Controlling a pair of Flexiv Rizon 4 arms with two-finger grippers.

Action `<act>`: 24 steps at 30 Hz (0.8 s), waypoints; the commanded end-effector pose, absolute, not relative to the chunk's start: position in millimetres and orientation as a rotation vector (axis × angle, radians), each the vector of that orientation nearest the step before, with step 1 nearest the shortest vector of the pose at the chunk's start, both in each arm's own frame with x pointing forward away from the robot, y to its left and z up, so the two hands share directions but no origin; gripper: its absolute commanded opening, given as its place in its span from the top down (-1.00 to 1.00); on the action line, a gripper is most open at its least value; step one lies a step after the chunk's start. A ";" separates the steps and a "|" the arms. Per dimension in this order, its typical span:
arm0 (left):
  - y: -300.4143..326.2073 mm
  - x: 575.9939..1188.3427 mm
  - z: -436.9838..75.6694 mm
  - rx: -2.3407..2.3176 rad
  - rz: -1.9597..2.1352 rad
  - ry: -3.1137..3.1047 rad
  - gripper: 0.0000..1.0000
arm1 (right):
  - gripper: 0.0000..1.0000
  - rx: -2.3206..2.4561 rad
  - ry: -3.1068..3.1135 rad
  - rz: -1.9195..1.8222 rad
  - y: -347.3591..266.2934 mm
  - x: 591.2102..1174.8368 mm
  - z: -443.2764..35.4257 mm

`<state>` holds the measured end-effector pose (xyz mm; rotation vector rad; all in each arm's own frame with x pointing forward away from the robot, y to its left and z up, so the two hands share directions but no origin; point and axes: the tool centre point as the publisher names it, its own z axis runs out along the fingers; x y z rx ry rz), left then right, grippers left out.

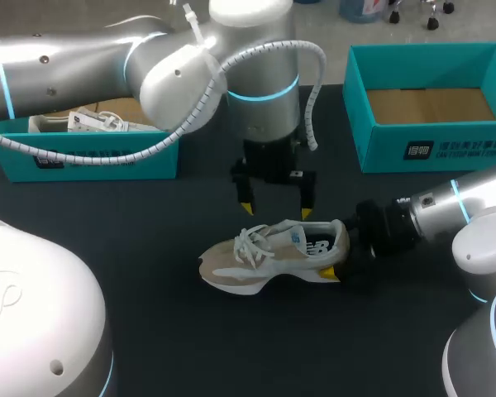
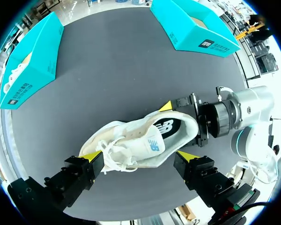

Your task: Take the shoe out of the shoebox, open the shoe tongue, remove and reinsert the insole, then place the shoe into the shoebox

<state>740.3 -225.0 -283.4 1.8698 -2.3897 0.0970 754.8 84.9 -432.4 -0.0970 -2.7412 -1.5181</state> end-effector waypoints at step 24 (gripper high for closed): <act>-245.1 733.5 -324.9 2.144 -0.070 -2.347 -1.00 | 0.97 -0.099 -2.745 -1.515 88.2 753.1 -437.1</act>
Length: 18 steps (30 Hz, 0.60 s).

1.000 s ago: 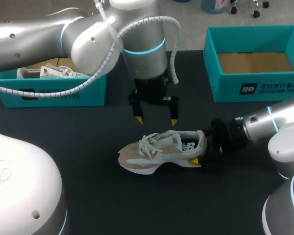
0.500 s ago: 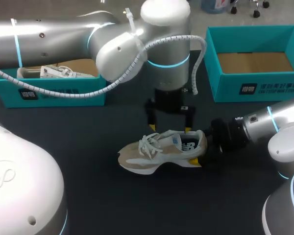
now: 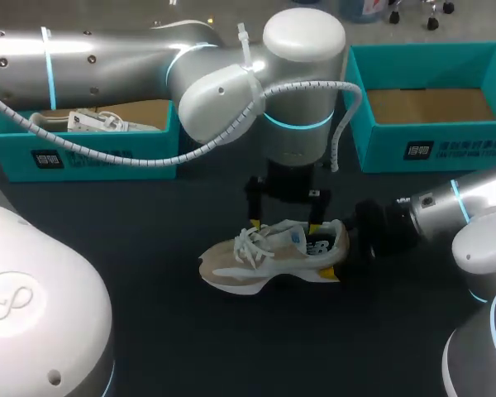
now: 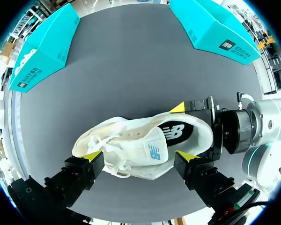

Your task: Take the shoe out of the shoebox, open the shoe tongue, remove and reinsert the insole, then place the shoe into the shoebox

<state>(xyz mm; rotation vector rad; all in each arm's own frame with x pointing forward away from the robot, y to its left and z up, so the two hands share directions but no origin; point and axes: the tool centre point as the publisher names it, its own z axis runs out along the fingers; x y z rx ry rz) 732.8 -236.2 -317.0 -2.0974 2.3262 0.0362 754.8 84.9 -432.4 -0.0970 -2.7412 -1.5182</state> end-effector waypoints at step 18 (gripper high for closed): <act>-253.1 731.6 -343.9 -2.101 0.148 2.133 -1.00 | 0.98 -0.099 -2.745 -1.515 88.2 753.1 -437.1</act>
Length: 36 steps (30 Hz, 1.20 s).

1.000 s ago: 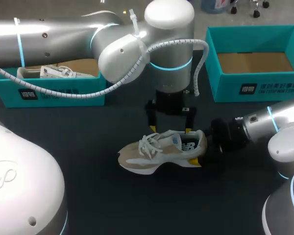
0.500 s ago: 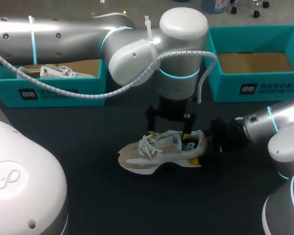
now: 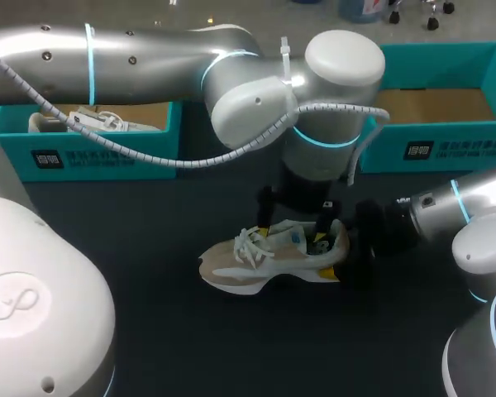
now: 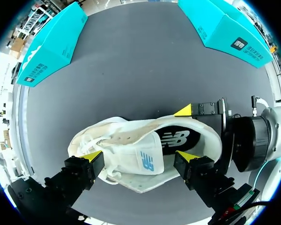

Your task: Take the shoe out of the shoebox, open the shoe tongue, remove and reinsert the insole, then place the shoe into the shoebox

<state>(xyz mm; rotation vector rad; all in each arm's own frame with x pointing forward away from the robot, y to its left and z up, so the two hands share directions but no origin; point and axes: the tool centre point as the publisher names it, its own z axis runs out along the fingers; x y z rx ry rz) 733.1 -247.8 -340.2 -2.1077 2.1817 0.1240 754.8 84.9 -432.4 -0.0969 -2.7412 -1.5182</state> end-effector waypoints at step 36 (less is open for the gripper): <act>-221.3 722.5 -333.8 -2.146 0.302 1.900 -1.00 | 0.95 -0.099 -2.745 -1.515 88.2 753.1 -437.1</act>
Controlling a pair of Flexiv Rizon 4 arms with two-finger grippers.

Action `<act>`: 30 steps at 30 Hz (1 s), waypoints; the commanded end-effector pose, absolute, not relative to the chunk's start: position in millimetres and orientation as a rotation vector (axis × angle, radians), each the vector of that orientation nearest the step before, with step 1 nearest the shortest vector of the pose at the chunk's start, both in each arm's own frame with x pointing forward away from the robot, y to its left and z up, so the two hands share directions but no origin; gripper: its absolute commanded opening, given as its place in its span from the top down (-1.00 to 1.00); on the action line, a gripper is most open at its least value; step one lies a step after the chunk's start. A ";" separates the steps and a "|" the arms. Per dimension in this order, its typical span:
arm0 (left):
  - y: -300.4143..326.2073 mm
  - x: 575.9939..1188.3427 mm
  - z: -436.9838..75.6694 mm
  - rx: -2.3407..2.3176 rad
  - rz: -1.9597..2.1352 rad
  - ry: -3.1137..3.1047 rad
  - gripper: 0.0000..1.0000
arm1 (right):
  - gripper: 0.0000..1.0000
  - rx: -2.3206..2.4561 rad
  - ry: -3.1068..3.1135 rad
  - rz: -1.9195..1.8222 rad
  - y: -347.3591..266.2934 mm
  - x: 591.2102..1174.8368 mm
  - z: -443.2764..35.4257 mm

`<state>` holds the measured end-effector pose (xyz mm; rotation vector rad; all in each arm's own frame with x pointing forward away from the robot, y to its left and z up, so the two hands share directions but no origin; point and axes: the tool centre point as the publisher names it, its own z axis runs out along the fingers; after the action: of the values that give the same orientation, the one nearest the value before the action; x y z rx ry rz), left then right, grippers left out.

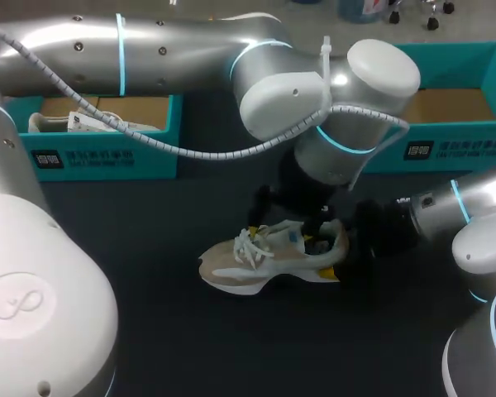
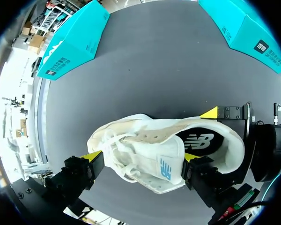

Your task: Take the shoe out of the shoebox, open the shoe tongue, remove and reinsert the insole, then place the shoe into the shoebox

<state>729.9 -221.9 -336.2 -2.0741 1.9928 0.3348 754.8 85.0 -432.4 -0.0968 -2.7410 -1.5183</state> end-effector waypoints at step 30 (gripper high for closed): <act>-269.9 733.3 -350.0 -2.055 0.297 2.029 -1.00 | 0.94 -0.099 -2.745 -1.515 88.2 753.1 -437.1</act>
<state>733.1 -262.3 -345.2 -2.0627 2.0527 0.2666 754.8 84.9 -432.4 -0.0969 -2.7411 -1.5182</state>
